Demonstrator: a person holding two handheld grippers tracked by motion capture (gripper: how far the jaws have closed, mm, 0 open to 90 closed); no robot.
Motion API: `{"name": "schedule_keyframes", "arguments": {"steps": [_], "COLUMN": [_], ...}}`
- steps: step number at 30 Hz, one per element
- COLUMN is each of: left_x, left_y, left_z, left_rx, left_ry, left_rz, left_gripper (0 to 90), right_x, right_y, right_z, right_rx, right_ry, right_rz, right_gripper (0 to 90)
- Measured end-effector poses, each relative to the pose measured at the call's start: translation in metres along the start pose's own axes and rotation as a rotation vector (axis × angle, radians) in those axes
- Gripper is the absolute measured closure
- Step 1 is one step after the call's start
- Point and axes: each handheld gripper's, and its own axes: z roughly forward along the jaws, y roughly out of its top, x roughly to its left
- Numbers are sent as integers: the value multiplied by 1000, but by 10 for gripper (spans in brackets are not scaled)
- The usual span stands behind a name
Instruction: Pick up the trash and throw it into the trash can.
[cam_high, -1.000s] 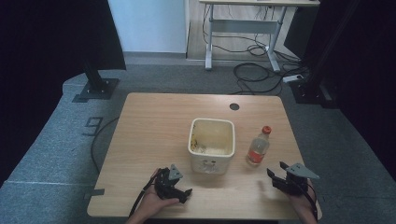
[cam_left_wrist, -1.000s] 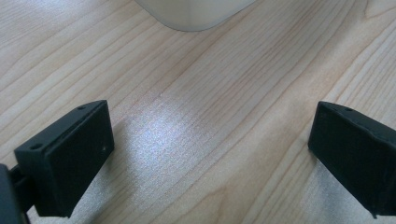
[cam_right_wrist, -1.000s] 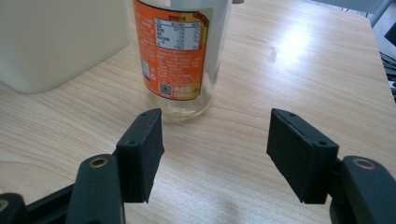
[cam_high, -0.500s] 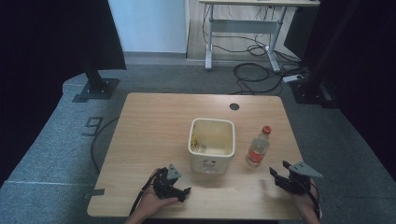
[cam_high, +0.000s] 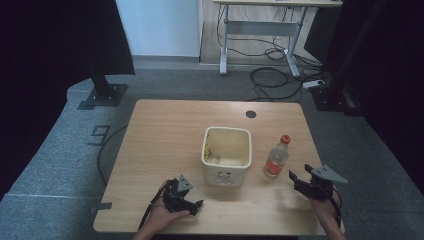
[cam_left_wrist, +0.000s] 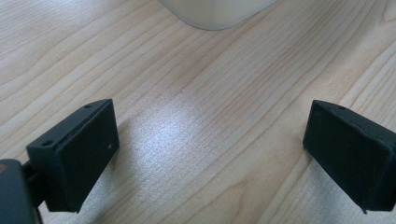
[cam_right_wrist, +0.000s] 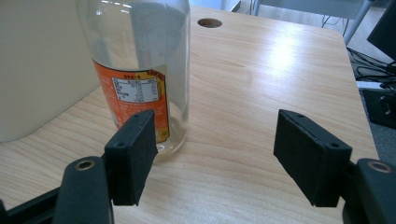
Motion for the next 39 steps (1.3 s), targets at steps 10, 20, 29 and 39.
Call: {"name": "schedule_keyframes", "arguments": {"steps": [10, 20, 29, 39], "left_x": [0, 0, 0, 0], "left_y": [0, 0, 0, 0], "left_z": [0, 0, 0, -1], "left_rx": [-2, -4, -4, -5], "left_ry": [3, 4, 5, 6], "left_rz": [-5, -7, -8, -9], "left_gripper": [41, 46, 49, 50], "right_x": [4, 10, 20, 25], "right_y": [24, 44, 64, 78], "right_z": [-8, -15, -6, 18], "right_rx": [-59, -103, -104, -106], "right_ry": [31, 60, 99, 71], "right_rz": [13, -3, -3, -15], "right_gripper": [275, 263, 257, 253]}}
